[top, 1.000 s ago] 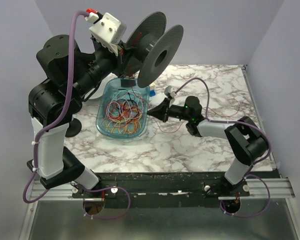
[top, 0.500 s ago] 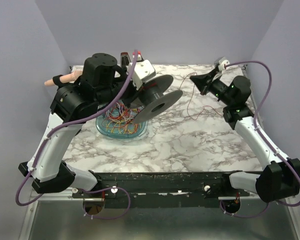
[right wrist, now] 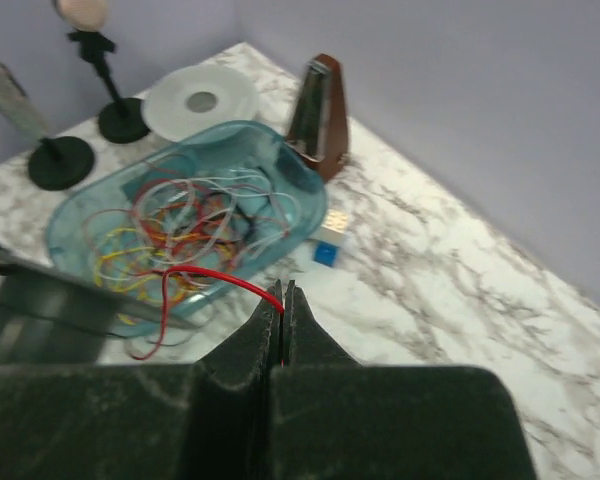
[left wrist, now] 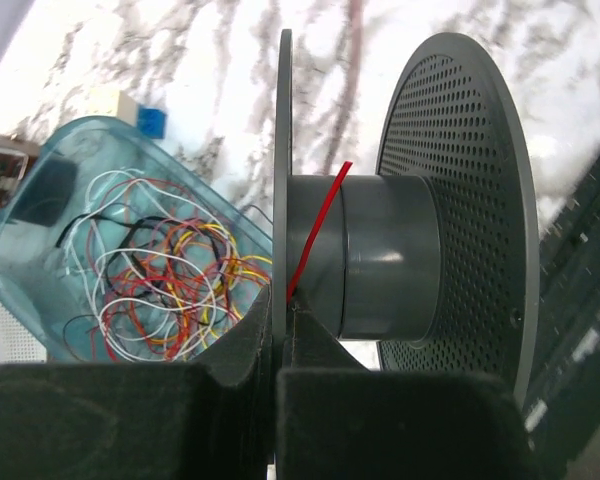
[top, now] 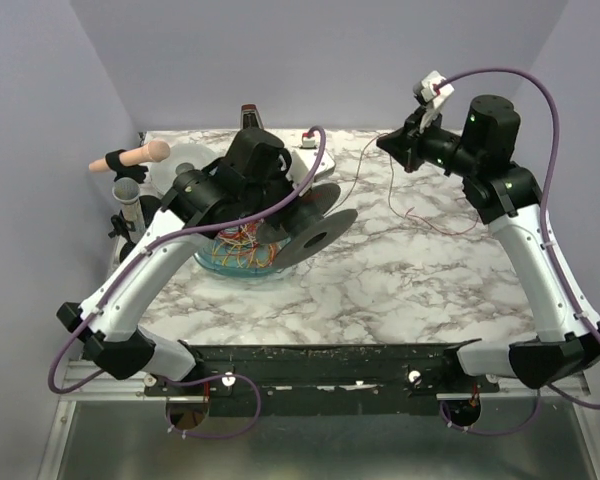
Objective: Wrap the cables
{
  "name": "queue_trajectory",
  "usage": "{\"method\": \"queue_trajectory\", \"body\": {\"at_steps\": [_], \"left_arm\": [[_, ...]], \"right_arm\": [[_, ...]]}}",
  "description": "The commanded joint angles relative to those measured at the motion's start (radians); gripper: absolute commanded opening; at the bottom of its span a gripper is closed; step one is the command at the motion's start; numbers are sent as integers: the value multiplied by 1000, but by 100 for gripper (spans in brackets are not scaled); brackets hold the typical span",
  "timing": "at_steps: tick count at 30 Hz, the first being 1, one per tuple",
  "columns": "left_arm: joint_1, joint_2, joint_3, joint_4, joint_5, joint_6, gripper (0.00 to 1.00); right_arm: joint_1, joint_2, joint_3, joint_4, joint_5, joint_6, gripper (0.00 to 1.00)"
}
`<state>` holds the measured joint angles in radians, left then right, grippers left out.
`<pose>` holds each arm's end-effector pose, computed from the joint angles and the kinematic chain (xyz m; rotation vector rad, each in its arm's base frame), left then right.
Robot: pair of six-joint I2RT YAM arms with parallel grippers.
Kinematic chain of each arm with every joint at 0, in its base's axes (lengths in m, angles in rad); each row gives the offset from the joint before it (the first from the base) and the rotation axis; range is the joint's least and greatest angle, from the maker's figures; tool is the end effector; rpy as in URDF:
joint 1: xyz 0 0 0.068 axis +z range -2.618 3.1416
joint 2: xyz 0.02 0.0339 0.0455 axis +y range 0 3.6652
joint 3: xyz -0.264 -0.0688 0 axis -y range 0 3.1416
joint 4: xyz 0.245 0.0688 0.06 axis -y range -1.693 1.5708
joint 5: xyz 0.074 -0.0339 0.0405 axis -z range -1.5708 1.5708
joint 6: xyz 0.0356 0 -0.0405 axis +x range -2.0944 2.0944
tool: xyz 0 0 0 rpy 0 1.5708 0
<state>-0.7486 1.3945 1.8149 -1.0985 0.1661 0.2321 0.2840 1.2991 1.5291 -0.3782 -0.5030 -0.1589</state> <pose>0.1849 -0.1798 0.4597 1.1526 1.9664 -0.4616 0.2621 0.0944 0.4666 -0.7352 1.5643 0.5237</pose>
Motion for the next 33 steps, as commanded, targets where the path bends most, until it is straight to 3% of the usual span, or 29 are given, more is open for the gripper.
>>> {"method": "queue_trajectory", "body": {"at_steps": [1,5,9,13,16,20,26,30,33], "left_arm": [[-1,66,-15,231,-213,-126,0],[17,171,33,336,-264,-210,0],[41,268,112,416,-287,-296,0],[90,357,231,463,-261,-407,0],[124,464,429,428,-168,-444,0],[132,535,668,393,-128,-464,0],[138,439,693,419,-76,-536,0],[138,367,692,398,1,-540,0],[132,322,689,382,27,-537,0]], "right_arm": [[75,77,213,-338,-51,126,1],[205,129,328,-418,-109,219,1],[319,126,321,-354,-196,286,1],[377,60,148,-103,-285,418,1],[446,20,-12,48,-290,380,1],[471,-20,-210,220,-197,355,1],[472,-55,-407,359,90,292,2],[472,-115,-637,629,159,295,2],[472,-103,-705,700,198,294,3]]}}
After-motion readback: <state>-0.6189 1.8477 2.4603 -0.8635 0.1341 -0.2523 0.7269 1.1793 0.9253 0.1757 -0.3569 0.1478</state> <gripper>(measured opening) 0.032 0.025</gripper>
